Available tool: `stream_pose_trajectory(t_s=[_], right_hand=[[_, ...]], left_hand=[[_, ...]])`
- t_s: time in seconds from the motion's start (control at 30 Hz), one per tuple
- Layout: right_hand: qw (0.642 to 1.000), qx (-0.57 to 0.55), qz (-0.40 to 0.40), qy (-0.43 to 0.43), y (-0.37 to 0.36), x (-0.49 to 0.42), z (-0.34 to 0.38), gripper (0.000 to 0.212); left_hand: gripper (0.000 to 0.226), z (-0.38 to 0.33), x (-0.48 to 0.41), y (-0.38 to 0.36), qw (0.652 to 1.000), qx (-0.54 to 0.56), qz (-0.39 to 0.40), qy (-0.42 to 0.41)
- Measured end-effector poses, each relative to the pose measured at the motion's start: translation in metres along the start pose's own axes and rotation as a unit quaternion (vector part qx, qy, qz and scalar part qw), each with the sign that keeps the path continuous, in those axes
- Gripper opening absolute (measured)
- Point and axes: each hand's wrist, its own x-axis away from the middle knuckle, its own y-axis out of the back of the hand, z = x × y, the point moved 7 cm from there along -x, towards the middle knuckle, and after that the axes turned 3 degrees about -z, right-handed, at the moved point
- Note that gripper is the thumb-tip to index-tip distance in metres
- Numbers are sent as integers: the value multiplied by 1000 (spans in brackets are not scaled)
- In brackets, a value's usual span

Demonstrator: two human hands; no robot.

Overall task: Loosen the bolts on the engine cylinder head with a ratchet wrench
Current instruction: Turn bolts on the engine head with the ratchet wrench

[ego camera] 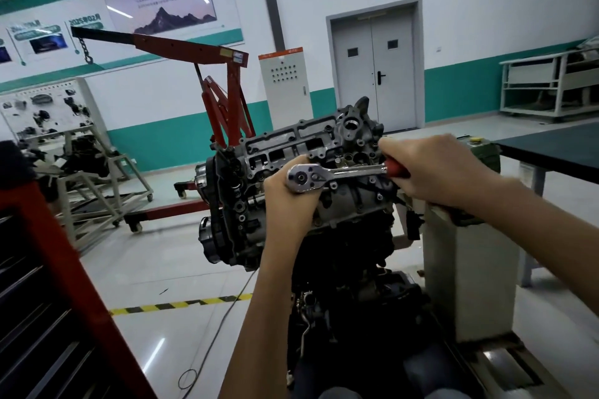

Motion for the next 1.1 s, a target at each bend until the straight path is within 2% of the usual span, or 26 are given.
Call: stream_pose_trajectory(t_s=[0.1, 0.2, 0.27, 0.33, 0.4, 0.43, 0.5, 0.57, 0.63, 0.73, 0.83, 0.93, 1.0, 1.1], right_hand=[[997, -56, 26, -41, -19, 18, 24, 22], [978, -175, 11, -111, -46, 50, 62, 14], [936, -309, 17, -169, -64, 62, 93, 13], [881, -423, 8, -211, -79, 66, 119, 13], [860, -458, -9, -227, -84, 67, 127, 13], [865, -452, -10, -218, -82, 67, 123, 15], [899, -405, 4, -169, -74, 63, 107, 23], [947, -305, 36, -94, -61, 53, 85, 24], [980, -189, 63, -11, -44, 35, 62, 19], [996, -52, 43, 65, -12, -1, 33, 10], [998, 21, 22, 57, -2, -17, 24, 16], [1000, -19, 21, -9, -19, 9, 34, 12], [989, -125, 23, -76, -36, 35, 50, 17], [926, -341, 36, -159, -68, 63, 98, 22]], left_hand=[[37, 6, 3, 12, 999, 24, -40, 3], [37, 1, 13, 19, 993, 4, -113, -44], [33, 7, 12, 15, 988, 33, -148, -12], [35, 9, 7, 9, 988, 44, -145, 14], [34, 9, 1, 3, 989, 95, -114, 17], [30, 6, -1, 2, 988, 116, -100, 19], [29, 4, -3, 5, 992, 102, -80, 12], [38, 9, -2, 11, 992, 110, -69, 10], [43, 9, -2, 19, 995, 81, -66, 7], [33, 2, -4, 23, 998, 33, -58, -14], [35, 2, -5, 21, 999, 18, -40, -16], [32, 4, 3, 24, 998, 22, -55, -15], [30, 0, 8, 20, 996, 12, -76, -36], [35, -6, 11, 10, 991, 22, -119, -51]])
